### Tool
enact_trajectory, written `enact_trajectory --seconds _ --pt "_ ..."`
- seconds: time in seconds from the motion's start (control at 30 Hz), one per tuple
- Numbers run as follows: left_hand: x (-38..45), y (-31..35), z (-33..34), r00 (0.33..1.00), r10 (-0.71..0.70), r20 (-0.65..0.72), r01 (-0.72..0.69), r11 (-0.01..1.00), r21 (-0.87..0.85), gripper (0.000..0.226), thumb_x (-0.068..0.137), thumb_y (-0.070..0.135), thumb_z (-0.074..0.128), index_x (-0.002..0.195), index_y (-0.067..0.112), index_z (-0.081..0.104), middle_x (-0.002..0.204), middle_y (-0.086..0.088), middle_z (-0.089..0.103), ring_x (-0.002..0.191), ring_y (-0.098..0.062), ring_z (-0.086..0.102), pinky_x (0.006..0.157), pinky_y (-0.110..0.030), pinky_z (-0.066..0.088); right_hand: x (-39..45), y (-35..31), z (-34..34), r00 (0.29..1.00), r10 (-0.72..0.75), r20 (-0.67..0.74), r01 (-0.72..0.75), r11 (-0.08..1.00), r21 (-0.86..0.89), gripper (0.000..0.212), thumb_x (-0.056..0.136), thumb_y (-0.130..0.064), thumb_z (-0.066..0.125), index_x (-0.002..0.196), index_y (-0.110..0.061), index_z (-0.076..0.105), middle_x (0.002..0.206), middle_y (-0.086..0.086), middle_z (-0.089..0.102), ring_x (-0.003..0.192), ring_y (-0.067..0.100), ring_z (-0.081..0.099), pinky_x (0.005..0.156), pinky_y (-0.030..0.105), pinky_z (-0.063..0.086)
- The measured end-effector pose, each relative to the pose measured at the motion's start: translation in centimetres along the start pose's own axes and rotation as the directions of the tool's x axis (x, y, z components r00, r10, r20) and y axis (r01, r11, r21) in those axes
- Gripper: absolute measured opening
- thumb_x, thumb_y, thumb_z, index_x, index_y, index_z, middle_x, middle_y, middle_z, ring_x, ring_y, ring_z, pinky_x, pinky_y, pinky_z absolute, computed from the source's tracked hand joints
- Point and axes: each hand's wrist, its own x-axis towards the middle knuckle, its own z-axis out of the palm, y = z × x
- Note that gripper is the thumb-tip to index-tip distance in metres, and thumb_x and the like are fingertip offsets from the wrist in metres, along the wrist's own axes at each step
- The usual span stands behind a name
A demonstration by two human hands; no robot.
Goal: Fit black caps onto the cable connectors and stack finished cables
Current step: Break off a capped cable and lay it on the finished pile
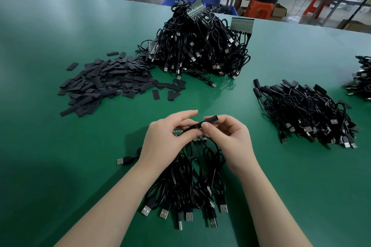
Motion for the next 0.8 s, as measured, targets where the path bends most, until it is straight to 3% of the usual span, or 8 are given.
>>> enact_trajectory --seconds 0.13,0.27,0.53,0.8 --pt "-0.02 0.24 -0.11 0.999 0.046 -0.007 -0.045 0.997 0.069 0.027 0.075 0.037 0.08 0.101 0.036 0.075 0.095 0.028 0.07 0.093 0.005 0.065 0.084 -0.017 0.05 0.06 0.33 0.2 0.997 0.051 -0.063 -0.042 0.991 0.126 0.009 0.076 -0.017 0.081 0.076 -0.025 0.077 0.074 -0.002 0.072 0.071 0.01 0.068 0.068 0.018 0.054" --pt "-0.21 0.36 0.09 0.998 0.059 -0.015 -0.057 0.993 0.105 0.027 0.081 0.027 0.077 0.107 0.033 0.075 0.094 0.032 0.067 0.095 0.008 0.063 0.087 -0.019 0.051 0.17 0.31 0.2 0.994 0.085 -0.075 -0.071 0.982 0.176 0.006 0.072 -0.023 0.08 0.076 -0.026 0.078 0.074 -0.003 0.071 0.071 0.009 0.068 0.068 0.017 0.055" --pt "0.02 0.46 -0.06 0.997 0.065 -0.052 -0.055 0.985 0.165 0.016 0.08 0.024 0.078 0.096 0.029 0.078 0.088 0.019 0.073 0.086 0.003 0.066 0.082 -0.03 0.055 0.21 0.76 0.2 0.998 0.058 -0.032 -0.056 0.996 0.073 0.009 0.077 -0.02 0.076 0.085 -0.024 0.079 0.075 -0.001 0.072 0.07 0.01 0.067 0.07 0.018 0.053" --pt "-0.11 0.73 -0.01 0.995 0.09 -0.051 -0.081 0.984 0.157 0.015 0.08 0.029 0.069 0.092 0.032 0.077 0.085 0.024 0.071 0.083 0.004 0.065 0.081 -0.032 0.054 -0.06 0.74 0.66 1.0 -0.004 -0.021 0.004 1.0 -0.015 0.005 0.081 -0.016 0.076 0.082 -0.02 0.079 0.076 0.0 0.072 0.073 0.01 0.065 0.075 0.023 0.055"
